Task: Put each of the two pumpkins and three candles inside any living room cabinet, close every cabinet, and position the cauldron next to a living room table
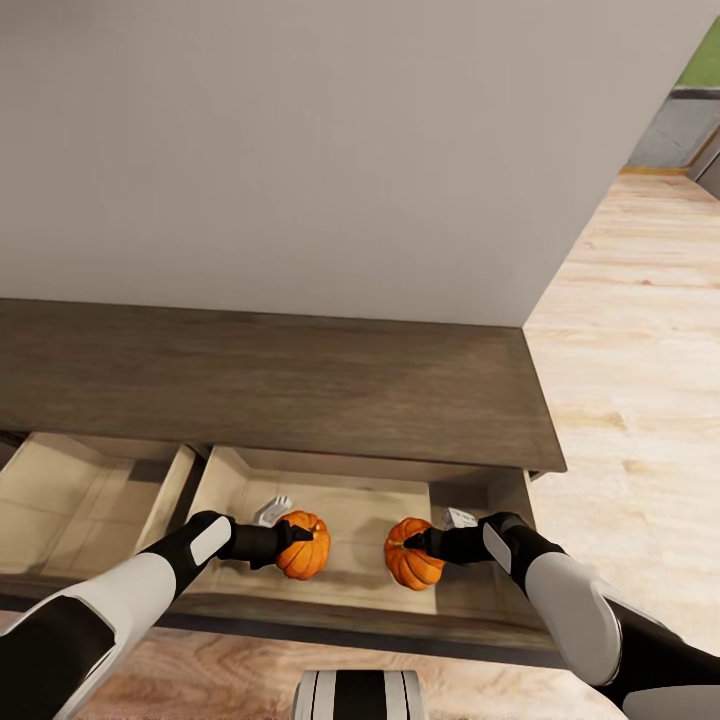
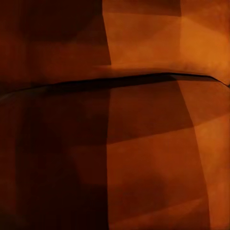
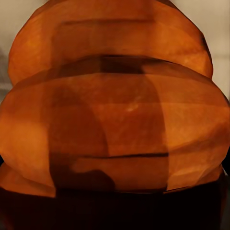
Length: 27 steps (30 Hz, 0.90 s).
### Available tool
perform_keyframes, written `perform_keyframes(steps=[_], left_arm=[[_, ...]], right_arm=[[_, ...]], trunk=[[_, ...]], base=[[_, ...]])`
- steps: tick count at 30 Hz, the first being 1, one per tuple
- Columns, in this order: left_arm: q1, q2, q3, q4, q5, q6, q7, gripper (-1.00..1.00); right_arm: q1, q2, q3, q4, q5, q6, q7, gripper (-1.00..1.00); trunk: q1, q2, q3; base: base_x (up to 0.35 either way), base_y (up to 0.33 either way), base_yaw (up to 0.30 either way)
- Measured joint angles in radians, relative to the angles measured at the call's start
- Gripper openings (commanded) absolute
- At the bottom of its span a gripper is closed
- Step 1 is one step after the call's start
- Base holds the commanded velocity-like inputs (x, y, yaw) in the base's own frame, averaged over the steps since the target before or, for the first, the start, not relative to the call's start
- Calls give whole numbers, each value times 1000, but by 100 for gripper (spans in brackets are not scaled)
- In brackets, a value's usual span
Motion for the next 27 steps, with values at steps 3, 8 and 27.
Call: perform_keyframes(steps=[3,8,27], left_arm=[[0,0,1,-1,0,0,0,-100],[0,-11,-1,-1,3,2,0,-100],[-1,-16,1,-1,0,2,0,-100]], right_arm=[[0,0,0,-1,0,0,0,-100],[0,0,0,-2,1,0,1,-100],[0,-1,-1,-5,0,-2,2,-100]], trunk=[[0,0,-5],[0,0,-13],[0,0,-30]], base=[[0,0,0],[0,0,0],[0,0,0]])
